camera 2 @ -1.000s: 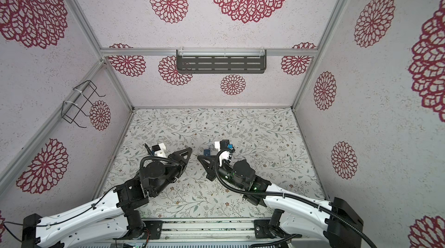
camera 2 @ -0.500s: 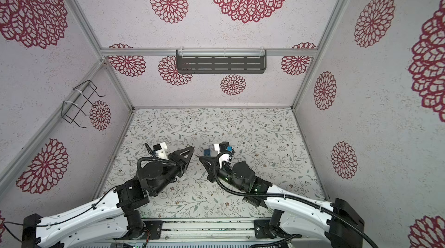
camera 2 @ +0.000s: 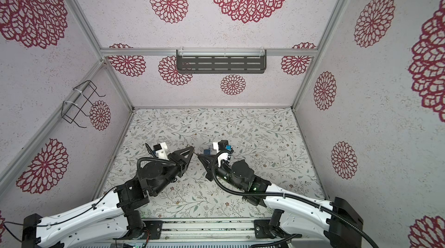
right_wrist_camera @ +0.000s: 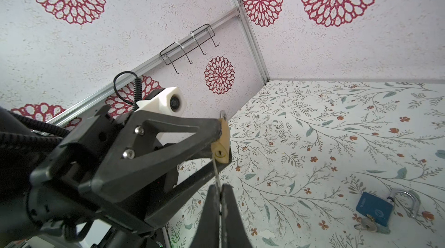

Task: Unlock with the key

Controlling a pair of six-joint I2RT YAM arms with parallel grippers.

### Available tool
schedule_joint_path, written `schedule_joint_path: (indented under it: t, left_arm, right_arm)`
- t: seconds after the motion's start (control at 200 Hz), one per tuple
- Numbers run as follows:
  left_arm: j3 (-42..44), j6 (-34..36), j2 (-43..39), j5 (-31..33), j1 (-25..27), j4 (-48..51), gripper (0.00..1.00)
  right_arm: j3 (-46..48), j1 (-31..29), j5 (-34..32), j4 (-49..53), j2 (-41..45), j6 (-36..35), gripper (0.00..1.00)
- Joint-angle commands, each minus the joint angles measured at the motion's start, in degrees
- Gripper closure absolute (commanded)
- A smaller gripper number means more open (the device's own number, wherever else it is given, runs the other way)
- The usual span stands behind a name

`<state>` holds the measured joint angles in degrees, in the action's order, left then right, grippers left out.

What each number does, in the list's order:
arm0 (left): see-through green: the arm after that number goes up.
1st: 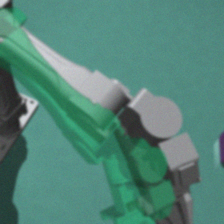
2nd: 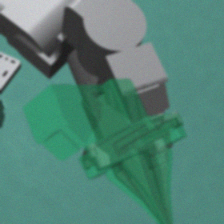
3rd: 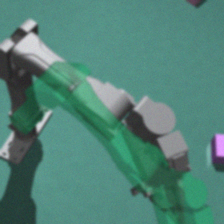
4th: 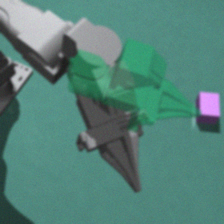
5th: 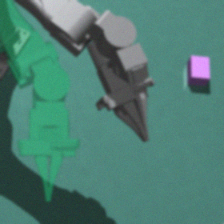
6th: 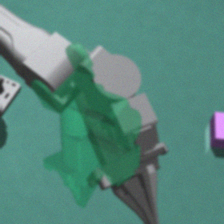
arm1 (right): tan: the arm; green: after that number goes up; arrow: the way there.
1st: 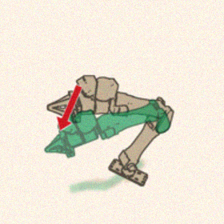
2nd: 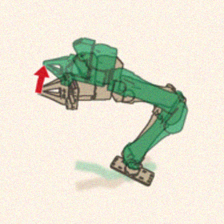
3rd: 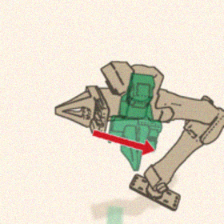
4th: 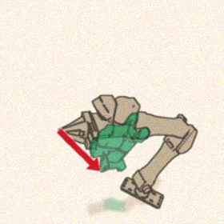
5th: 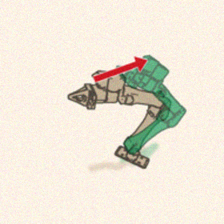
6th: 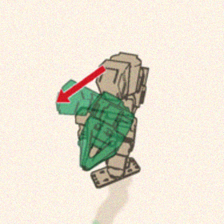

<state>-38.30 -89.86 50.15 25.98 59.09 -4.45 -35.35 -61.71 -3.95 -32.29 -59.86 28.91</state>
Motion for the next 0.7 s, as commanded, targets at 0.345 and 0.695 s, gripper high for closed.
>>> schedule_joint_path:
  t: [0.345,0.695]
  left_arm:
    - [0.6,0.0,-0.6,-0.8,-0.3,-3.0,1.0]
    - [0.7,-0.4,0.3,-2.1,-0.3,-4.2,1.0]
  right_arm:
    - [-2.3,-0.2,-4.1,-1.0,0.3,-1.7,1.0]
    - [-2.8,-0.1,-4.0,-1.2,0.3,-1.7,1.0]
